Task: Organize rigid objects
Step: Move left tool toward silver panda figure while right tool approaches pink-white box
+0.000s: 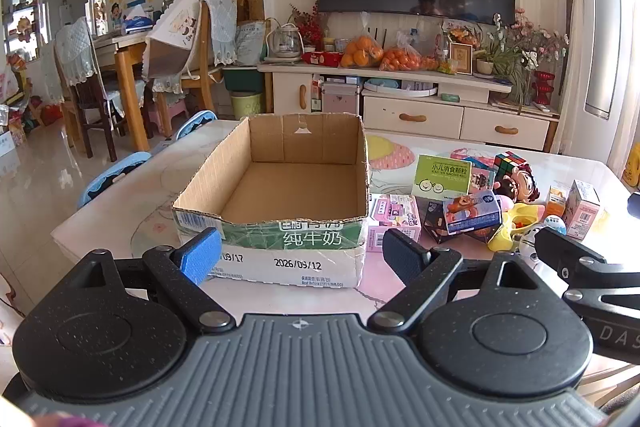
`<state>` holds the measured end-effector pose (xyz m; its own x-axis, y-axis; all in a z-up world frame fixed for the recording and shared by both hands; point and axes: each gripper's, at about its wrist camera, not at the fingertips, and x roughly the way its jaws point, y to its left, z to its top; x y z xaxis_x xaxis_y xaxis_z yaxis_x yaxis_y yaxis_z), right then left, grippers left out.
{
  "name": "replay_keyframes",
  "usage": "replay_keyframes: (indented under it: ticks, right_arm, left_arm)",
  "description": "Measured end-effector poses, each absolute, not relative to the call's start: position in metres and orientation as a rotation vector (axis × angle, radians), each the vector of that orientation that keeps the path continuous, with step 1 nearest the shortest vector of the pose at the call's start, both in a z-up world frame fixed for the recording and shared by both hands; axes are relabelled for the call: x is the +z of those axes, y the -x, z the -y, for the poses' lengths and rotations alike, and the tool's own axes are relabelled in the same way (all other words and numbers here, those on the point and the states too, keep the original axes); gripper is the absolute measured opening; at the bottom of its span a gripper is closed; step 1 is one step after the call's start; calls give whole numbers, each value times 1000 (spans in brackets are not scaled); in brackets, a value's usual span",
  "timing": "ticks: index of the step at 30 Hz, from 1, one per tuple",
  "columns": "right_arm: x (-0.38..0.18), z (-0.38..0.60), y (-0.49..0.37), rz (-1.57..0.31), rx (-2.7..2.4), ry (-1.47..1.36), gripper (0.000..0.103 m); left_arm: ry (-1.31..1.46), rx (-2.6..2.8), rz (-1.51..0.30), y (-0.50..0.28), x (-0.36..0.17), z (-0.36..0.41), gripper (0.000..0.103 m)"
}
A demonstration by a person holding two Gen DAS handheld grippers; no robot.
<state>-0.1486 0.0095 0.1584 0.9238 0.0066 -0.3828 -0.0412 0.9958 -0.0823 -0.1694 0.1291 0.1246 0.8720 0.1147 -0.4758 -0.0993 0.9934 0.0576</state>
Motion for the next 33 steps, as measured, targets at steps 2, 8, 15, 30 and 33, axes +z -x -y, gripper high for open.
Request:
replay_keyframes:
  ticks: [2,8,15,30,33]
  right_arm:
    - [157,-9,148,-398,24,85,102]
    - [155,-2,148,-408,16,77,102]
    - [144,9,145,-426,-5,74,102]
    - [84,77,119,-511,-110,45,102]
    - [70,93,109,-538,-111,25,102]
  left_arm:
    - [-33,111,-505,169,124,-129,103]
    - [-37,106,-520,170,125,-129,103]
    - [-52,93,-542,168,124,-129,103]
    - [-99,-66,-587,162,109,-101,103]
    - [-112,-130,-582,155,106,-91,103]
